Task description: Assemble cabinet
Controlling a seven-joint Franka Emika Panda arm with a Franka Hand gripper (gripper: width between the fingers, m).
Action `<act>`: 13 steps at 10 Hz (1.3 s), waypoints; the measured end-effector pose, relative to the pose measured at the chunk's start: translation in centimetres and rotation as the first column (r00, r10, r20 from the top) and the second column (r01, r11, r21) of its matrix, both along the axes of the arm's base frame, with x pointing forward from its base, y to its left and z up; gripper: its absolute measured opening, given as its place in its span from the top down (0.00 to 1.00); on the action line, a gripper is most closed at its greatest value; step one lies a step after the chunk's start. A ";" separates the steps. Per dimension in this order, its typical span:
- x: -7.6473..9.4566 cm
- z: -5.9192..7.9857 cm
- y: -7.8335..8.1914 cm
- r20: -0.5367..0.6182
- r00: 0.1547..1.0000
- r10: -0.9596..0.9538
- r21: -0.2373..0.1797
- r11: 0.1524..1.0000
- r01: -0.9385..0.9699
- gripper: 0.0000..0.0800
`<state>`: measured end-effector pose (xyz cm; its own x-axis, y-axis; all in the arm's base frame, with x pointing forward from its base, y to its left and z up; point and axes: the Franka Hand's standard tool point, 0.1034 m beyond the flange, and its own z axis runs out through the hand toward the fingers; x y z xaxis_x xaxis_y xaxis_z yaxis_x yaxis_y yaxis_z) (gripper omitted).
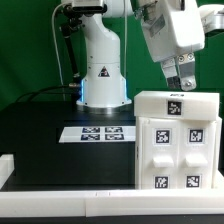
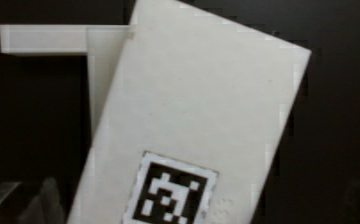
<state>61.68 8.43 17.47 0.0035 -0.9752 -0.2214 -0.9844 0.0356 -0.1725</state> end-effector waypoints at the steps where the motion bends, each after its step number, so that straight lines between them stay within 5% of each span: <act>1: 0.0 0.0 0.0 0.002 1.000 0.024 -0.006 1.000 -0.024 0.00; 4: 0.6 0.4 0.2 0.040 0.878 0.477 -0.085 0.877 -0.473 0.00; 6: 1.2 0.2 0.3 0.051 0.661 0.749 -0.123 0.662 -0.740 0.00; 11: 1.3 0.2 0.2 0.068 0.324 0.944 -0.220 0.331 -0.918 0.00; 13: 1.2 0.2 -0.2 0.006 0.024 1.000 -0.287 0.025 -0.958 0.00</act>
Offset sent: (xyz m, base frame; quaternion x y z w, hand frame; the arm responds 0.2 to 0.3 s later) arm 0.0173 0.0029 0.0073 -0.0276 -0.0281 -0.3363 0.9409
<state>62.92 8.23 17.71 0.9975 -0.0211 0.0679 -0.0084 -0.9834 -0.1813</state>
